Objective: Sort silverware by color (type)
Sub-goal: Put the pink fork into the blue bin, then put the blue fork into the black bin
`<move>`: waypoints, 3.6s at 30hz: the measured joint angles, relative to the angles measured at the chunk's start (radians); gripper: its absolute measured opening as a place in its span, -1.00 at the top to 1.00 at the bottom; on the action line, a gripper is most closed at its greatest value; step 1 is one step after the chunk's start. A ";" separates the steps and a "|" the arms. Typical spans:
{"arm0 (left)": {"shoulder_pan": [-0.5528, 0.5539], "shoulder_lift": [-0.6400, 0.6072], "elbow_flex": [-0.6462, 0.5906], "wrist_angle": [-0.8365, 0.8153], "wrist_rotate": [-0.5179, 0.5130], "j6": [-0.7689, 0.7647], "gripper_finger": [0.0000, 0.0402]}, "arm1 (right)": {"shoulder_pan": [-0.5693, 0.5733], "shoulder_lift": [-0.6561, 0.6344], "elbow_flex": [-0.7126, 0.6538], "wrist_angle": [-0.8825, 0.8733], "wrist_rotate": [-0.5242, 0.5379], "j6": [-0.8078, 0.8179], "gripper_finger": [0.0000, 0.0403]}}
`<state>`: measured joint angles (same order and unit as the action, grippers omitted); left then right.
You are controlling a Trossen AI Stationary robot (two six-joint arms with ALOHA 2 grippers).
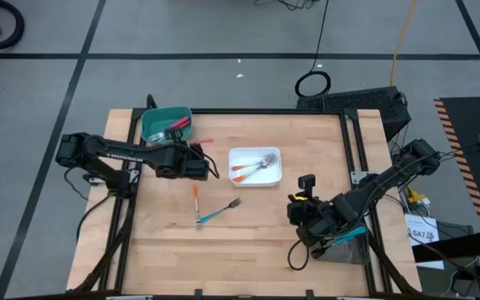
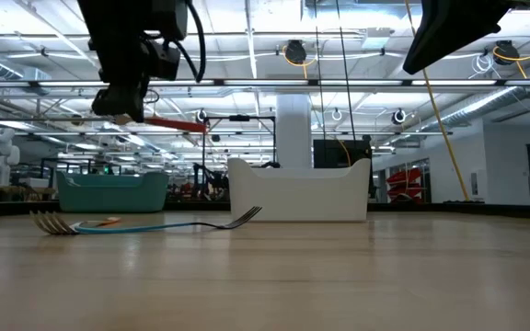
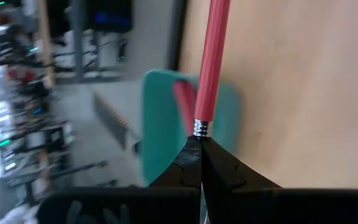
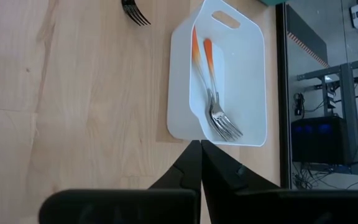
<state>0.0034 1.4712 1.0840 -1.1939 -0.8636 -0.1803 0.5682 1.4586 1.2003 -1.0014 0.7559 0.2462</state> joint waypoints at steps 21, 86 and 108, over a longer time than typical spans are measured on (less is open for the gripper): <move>0.320 0.000 0.000 -0.058 -0.161 -0.092 0.99 | 0.001 0.000 0.000 -0.046 -0.006 0.052 1.00; 0.535 0.000 -0.167 0.260 0.119 0.046 0.62 | 0.003 0.000 0.000 -0.049 -0.025 0.060 1.00; 0.233 0.000 -0.167 0.260 0.224 -0.291 0.56 | 0.003 0.000 0.000 -0.049 -0.025 0.080 1.00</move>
<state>0.2365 1.4712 0.9173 -0.9343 -0.6399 -0.4709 0.5713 1.4590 1.2003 -1.0506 0.7311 0.3264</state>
